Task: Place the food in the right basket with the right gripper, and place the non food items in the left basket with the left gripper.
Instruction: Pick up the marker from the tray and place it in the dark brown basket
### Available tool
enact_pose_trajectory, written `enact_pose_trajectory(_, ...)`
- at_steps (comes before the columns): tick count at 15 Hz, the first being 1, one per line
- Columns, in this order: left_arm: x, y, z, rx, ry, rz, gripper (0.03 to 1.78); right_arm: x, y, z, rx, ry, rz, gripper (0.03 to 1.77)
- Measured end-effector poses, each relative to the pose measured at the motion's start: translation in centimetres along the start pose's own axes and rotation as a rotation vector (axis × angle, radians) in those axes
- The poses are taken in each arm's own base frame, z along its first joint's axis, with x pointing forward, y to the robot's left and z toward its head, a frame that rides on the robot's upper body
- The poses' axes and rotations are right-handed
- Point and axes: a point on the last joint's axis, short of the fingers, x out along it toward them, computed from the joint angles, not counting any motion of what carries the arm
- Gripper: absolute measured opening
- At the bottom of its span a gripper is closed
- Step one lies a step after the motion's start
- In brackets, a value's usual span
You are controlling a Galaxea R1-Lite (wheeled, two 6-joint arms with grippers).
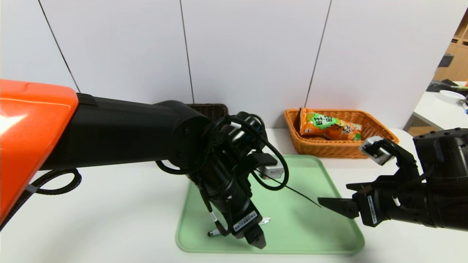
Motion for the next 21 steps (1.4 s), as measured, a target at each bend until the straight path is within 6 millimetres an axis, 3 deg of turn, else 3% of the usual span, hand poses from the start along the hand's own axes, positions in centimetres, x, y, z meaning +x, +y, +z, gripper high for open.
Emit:
enact_pose_trajectory(9, 0.0, 1.6, 0.1, -0.011, -0.051, 0.031, 1.69, -0.2, 0.1, -0.1, 0.0, -0.001, 0.001, 1.7)
enact_pose_trajectory(15, 0.1, 1.8, 0.6, 0.155, -0.12, 0.064, 1.69, -0.2, -0.1, -0.3, 0.007, 0.002, -0.006, 1.7)
enact_pose_trajectory(21, 1.2, 2.1, 0.3, 0.153, -0.062, 0.138, 1.69, -0.2, -0.1, -0.4, 0.007, 0.005, -0.005, 1.7)
